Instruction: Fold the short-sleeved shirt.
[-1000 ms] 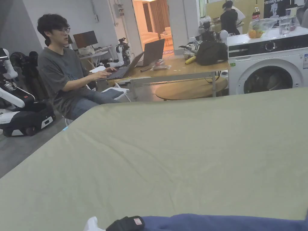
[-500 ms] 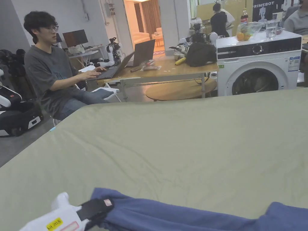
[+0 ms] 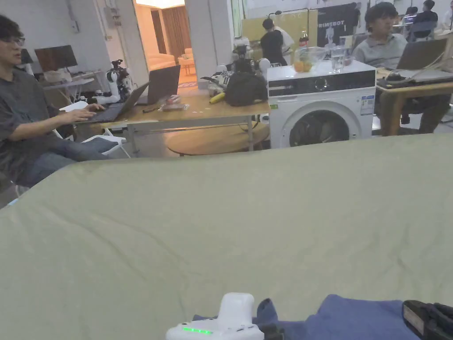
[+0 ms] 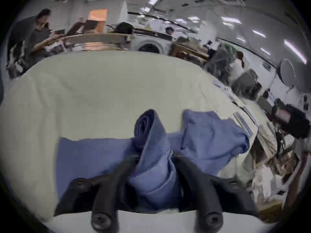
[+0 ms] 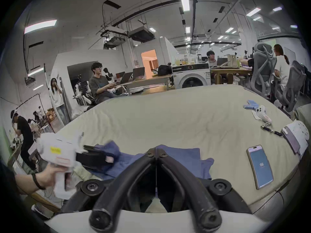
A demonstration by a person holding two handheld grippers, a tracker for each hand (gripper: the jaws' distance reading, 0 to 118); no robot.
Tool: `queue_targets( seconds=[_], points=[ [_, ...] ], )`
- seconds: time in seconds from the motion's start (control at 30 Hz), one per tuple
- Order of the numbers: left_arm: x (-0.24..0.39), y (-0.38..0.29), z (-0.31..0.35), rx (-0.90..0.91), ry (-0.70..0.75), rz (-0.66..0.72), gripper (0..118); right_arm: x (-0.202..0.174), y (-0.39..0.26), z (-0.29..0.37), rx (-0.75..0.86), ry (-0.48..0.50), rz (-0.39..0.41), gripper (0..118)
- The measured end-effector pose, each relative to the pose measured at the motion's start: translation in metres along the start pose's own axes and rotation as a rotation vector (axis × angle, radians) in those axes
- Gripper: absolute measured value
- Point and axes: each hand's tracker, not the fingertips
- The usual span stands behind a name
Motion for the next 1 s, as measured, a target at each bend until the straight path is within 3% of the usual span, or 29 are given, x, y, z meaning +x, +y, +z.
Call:
queue_targets(
  seconds=[0.03, 0.07, 0.1, 0.17, 0.23, 0.27, 0.33, 0.43, 0.5, 0.57, 0.67, 0.7, 0.73, 0.77, 0.8, 0.83, 1.0],
  points=[
    [-0.003, 0.0, 0.01, 0.067, -0.103, 0.069, 31, 0.003, -0.001, 0.001, -0.001, -0.003, 0.001, 0],
    [-0.006, 0.003, 0.02, 0.111, -0.164, 0.147, 60, 0.005, -0.002, 0.0, -0.007, -0.012, 0.005, 0],
    [-0.012, 0.005, 0.033, 0.161, -0.218, 0.191, 77, 0.007, -0.002, -0.001, -0.014, -0.018, 0.008, 0],
    [-0.027, 0.013, 0.06, 0.298, -0.264, 0.23, 79, 0.013, -0.002, -0.003, -0.026, -0.023, 0.003, 0],
    [-0.041, 0.012, 0.071, 0.344, -0.19, 0.29, 78, 0.017, -0.002, -0.003, -0.037, -0.017, -0.016, 0],
    [-0.045, 0.011, 0.068, 0.345, -0.158, 0.32, 64, 0.02, -0.003, -0.002, -0.041, -0.014, -0.027, 0],
    [-0.046, 0.009, 0.046, 0.254, -0.151, 0.338, 5, 0.021, -0.004, -0.001, -0.047, -0.013, -0.035, 0],
    [-0.035, -0.007, -0.007, 0.038, -0.273, 0.353, 0, 0.019, -0.007, 0.0, -0.058, -0.017, -0.043, 0],
    [-0.017, -0.02, -0.037, -0.082, -0.209, 0.289, 0, 0.017, -0.01, 0.0, -0.065, -0.01, -0.053, 0],
    [-0.008, -0.019, -0.044, -0.051, -0.204, 0.24, 0, 0.013, -0.011, -0.002, -0.078, -0.01, -0.05, 0],
    [-0.027, -0.004, -0.022, -0.014, -0.286, 0.381, 0, 0.011, -0.012, -0.005, -0.092, 0.0, -0.034, 0],
    [-0.037, -0.001, -0.006, 0.035, -0.308, 0.371, 9, 0.011, -0.012, -0.007, -0.095, 0.001, -0.032, 0],
    [-0.047, 0.001, 0.009, 0.072, -0.303, 0.365, 26, 0.012, -0.011, -0.008, -0.098, 0.005, -0.03, 0],
    [-0.059, 0.003, 0.024, 0.1, -0.288, 0.371, 55, 0.012, -0.011, -0.009, -0.099, 0.01, -0.029, 0],
    [-0.073, 0.004, 0.039, 0.118, -0.269, 0.391, 76, 0.011, -0.011, -0.01, -0.099, 0.013, -0.029, 0],
    [-0.092, 0.003, 0.056, 0.141, -0.258, 0.428, 83, 0.012, -0.011, -0.011, -0.1, 0.017, -0.032, 0],
    [-0.167, -0.023, 0.089, 0.195, -0.146, 0.658, 83, 0.011, -0.013, -0.016, -0.116, 0.031, -0.033, 0]
  ],
)
